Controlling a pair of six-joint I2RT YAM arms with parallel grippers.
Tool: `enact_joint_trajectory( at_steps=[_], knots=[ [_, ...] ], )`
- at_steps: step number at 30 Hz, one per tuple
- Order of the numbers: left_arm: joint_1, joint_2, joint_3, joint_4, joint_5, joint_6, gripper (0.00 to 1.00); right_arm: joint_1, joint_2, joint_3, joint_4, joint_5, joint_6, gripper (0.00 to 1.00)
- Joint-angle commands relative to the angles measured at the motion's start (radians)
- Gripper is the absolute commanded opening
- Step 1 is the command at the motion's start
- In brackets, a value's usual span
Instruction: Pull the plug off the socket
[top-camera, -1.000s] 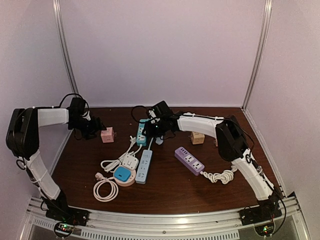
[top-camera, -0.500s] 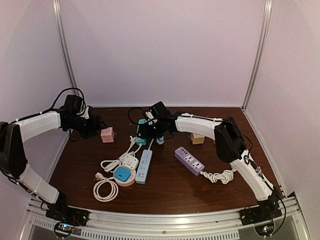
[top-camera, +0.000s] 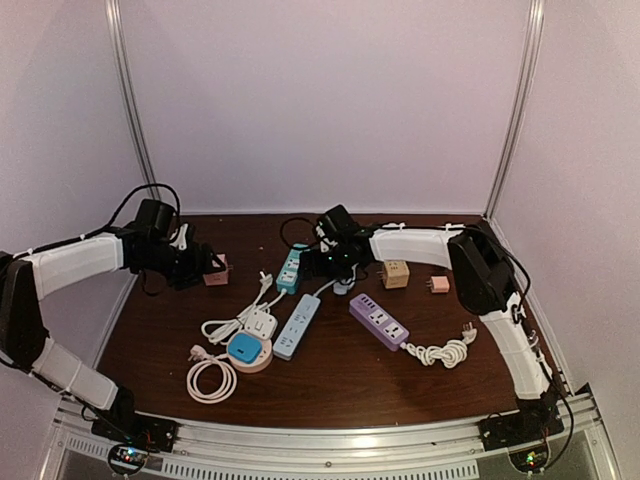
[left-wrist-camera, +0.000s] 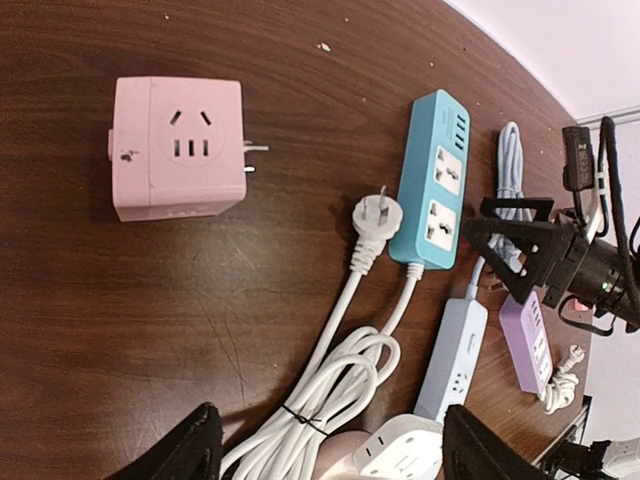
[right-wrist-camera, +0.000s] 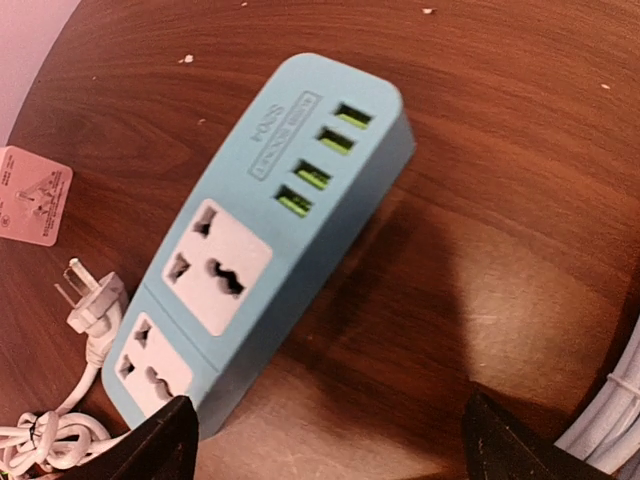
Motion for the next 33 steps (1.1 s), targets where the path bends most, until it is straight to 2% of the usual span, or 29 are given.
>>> enact_joint_trajectory(
  at_steps=[1,6,12,18,28,33],
  knots=[
    [-0.025,-0.035,-0.026,0.026,0.012,-0.015,0.77,-0.073,-0.052,-0.087,-0.007,0.062,0.03,0.93],
    [-0.067,-0.083,-0.074,0.026,-0.009,-0.023,0.77,-0.073,-0.114,-0.109,-0.005,0.041,-0.005,0.93],
    [-0.128,-0.163,-0.178,0.023,-0.047,-0.058,0.76,-0.022,-0.241,-0.225,0.039,-0.005,-0.081,0.9],
    [-0.209,-0.248,-0.27,0.001,-0.089,-0.132,0.73,0.058,-0.339,-0.356,0.083,-0.14,-0.13,0.88],
    [-0.357,-0.29,-0.372,-0.018,-0.16,-0.213,0.71,0.166,-0.323,-0.401,0.143,-0.348,-0.112,0.84],
    [-0.431,-0.261,-0.389,-0.011,-0.19,-0.246,0.71,0.185,-0.278,-0.369,0.176,-0.388,-0.076,0.82]
  ],
)
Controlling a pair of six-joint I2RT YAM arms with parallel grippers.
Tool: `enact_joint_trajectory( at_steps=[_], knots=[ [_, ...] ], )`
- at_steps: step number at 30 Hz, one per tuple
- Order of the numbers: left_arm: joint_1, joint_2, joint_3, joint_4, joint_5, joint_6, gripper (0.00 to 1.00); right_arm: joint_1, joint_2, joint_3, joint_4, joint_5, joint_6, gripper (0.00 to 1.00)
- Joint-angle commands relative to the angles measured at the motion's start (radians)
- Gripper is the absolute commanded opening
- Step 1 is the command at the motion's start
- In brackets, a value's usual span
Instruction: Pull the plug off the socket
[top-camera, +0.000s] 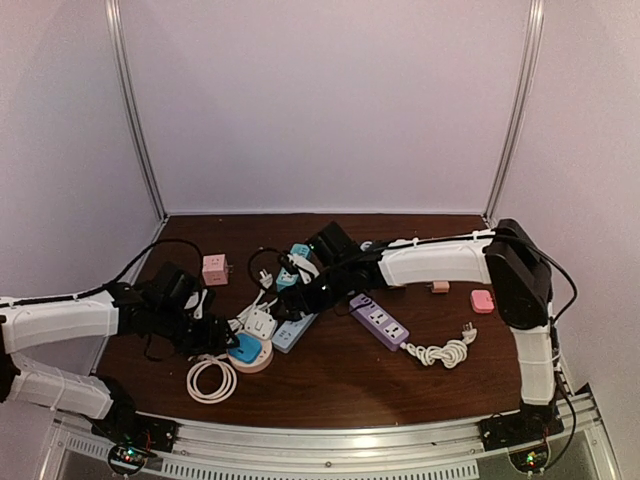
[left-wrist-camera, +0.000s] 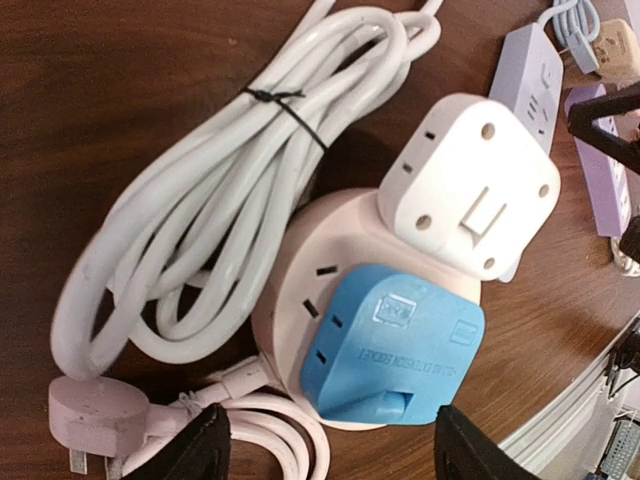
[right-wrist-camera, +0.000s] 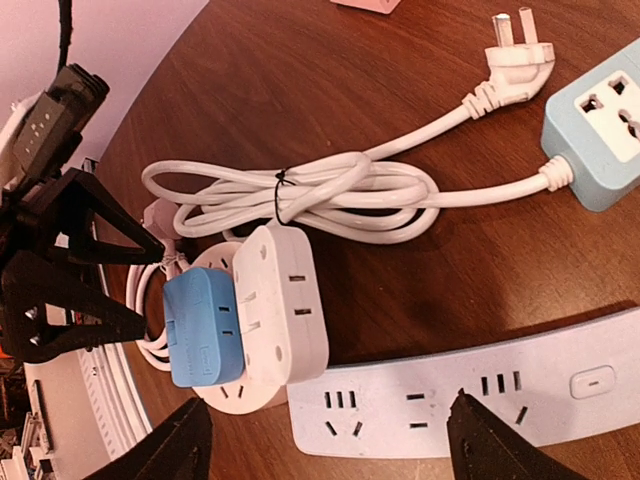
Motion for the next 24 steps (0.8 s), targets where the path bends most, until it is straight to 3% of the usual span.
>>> enact_joint_trajectory(
  at_steps=[1,9,24],
  knots=[
    [-0.056,0.024,-0.011,0.017,-0.048,-0.047,0.71,0.013,0.053,0.035,0.064,-0.071,0.043,0.81],
    [-0.082,0.068,-0.014,0.033,-0.089,-0.071,0.71,0.023,0.116,0.071,0.068,-0.092,0.076,0.74],
    [-0.083,0.16,0.0,0.002,-0.132,-0.1,0.7,0.042,0.128,0.029,0.208,-0.181,0.193,0.5]
  ],
)
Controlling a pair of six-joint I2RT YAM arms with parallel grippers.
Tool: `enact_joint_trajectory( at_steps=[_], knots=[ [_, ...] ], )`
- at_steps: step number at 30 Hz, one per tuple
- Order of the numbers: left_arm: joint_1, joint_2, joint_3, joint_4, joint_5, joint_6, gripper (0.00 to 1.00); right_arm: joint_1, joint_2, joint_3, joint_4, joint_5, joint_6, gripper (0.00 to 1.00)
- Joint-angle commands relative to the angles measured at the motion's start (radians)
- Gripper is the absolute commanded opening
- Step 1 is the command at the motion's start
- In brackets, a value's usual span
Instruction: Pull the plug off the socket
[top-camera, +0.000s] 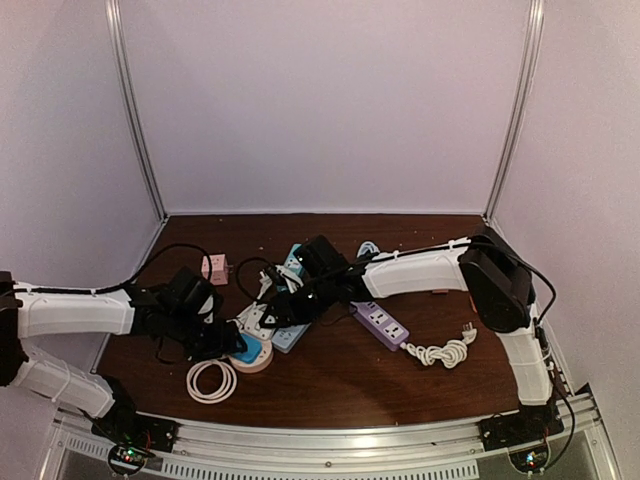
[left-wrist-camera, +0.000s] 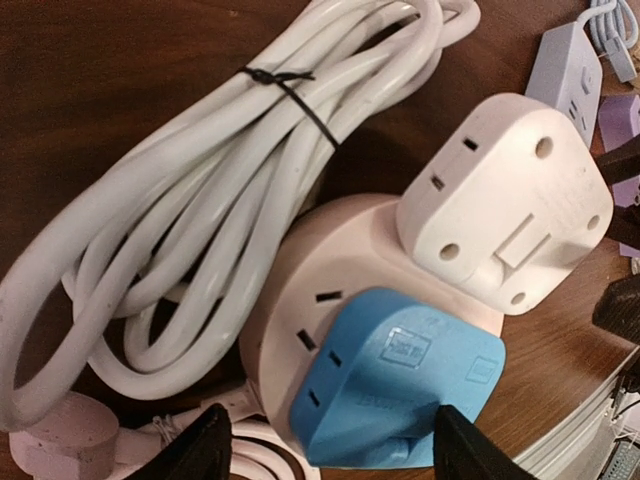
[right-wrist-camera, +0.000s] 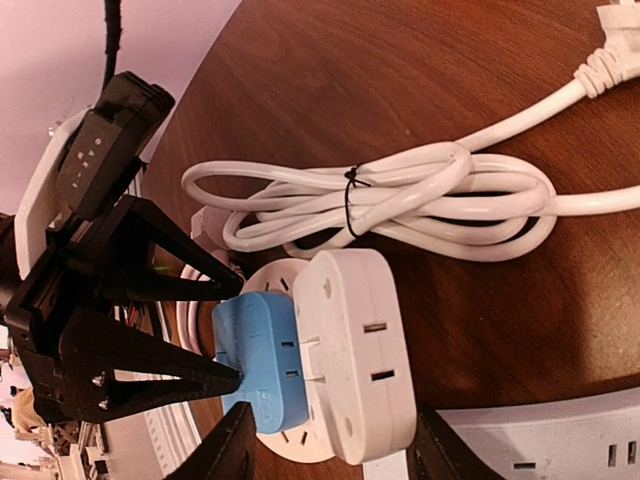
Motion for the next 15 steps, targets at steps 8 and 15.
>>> enact_joint_trajectory(
  at_steps=[8,15],
  knots=[
    [-0.006,0.078,0.012,-0.089,-0.072,-0.013,0.7,0.005,0.017,-0.045,0.126,-0.087,0.073,0.38],
    [-0.006,0.095,0.025,-0.096,-0.078,-0.014,0.7,0.005,0.022,-0.054,0.127,-0.097,0.069,0.34]
  ],
)
